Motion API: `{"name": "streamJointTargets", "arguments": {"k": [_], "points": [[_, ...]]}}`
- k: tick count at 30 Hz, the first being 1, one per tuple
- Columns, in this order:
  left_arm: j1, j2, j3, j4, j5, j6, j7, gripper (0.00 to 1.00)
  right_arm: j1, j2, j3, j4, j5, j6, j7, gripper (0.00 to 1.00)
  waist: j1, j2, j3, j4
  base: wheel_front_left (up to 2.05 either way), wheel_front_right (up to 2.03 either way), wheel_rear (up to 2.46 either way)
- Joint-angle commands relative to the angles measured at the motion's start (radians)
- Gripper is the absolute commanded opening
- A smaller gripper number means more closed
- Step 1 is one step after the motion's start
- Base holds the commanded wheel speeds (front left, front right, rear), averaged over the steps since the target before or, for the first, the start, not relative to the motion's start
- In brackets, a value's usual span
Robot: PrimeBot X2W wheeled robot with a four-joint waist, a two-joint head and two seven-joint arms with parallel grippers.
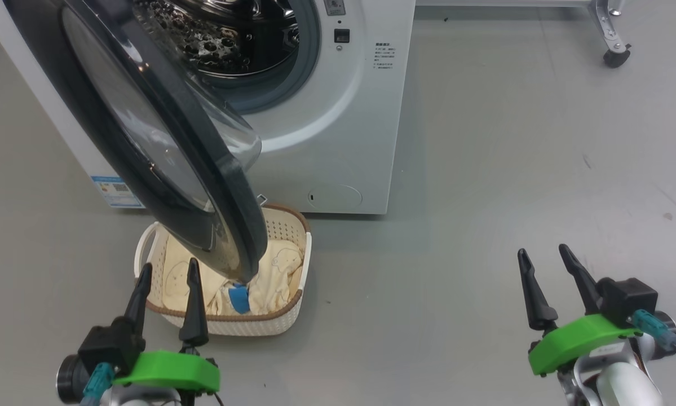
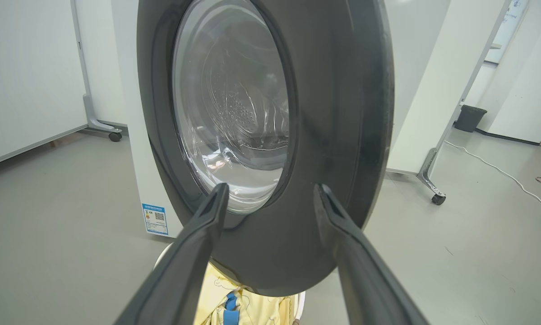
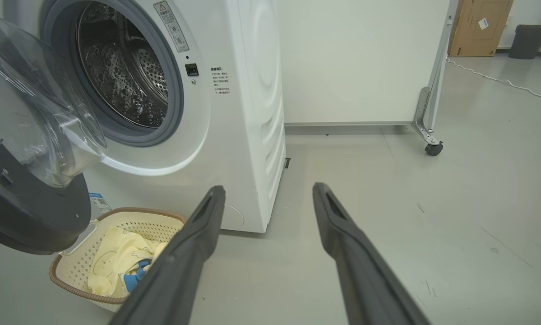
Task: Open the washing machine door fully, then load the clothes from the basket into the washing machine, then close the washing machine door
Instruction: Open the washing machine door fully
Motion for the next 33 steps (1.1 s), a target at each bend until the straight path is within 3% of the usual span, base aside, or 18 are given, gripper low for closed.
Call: {"name": "streamJointTargets", "arguments": {"k": [1,28,29,30,31,33], "points": [[-0.040,0.015,0.036,-0.037,0.008,0.003,-0.007,1.00,-0.048,-0.003,0.020,-0.030,-0.010,0.000,-0.010,1.00,-0.0001,0.0000,0.001,0.000,0.00,0.00,0.00],[-0.036,0.015,0.043,-0.036,0.009,0.002,-0.007,1.00,-0.051,0.007,0.011,-0.022,-0.026,0.000,-0.010,1.00,-0.0001,0.0000,-0.006,-0.004,0.00,0.00,0.00],[-0.036,0.015,0.043,-0.034,0.008,0.001,-0.007,0.92,-0.050,0.007,0.011,-0.021,-0.027,0.000,-0.010,1.00,-0.0001,0.0000,-0.008,-0.004,0.00,0.00,0.00],[-0.035,0.015,0.042,-0.032,0.006,-0.001,-0.007,0.31,-0.050,0.007,0.012,-0.020,-0.028,0.000,-0.010,1.00,-0.0001,0.0000,-0.009,-0.003,0.00,0.00,0.00],[-0.034,0.015,0.042,-0.030,0.006,-0.003,-0.007,0.00,-0.049,0.007,0.012,-0.020,-0.028,0.000,-0.010,1.00,-0.0001,0.0000,-0.010,-0.003,0.00,0.00,0.00],[-0.033,0.015,0.043,-0.028,0.007,-0.005,-0.007,0.00,-0.049,0.007,0.015,-0.019,-0.029,0.000,-0.010,1.00,-0.0001,0.0000,-0.012,-0.004,0.00,0.00,0.00]]}}
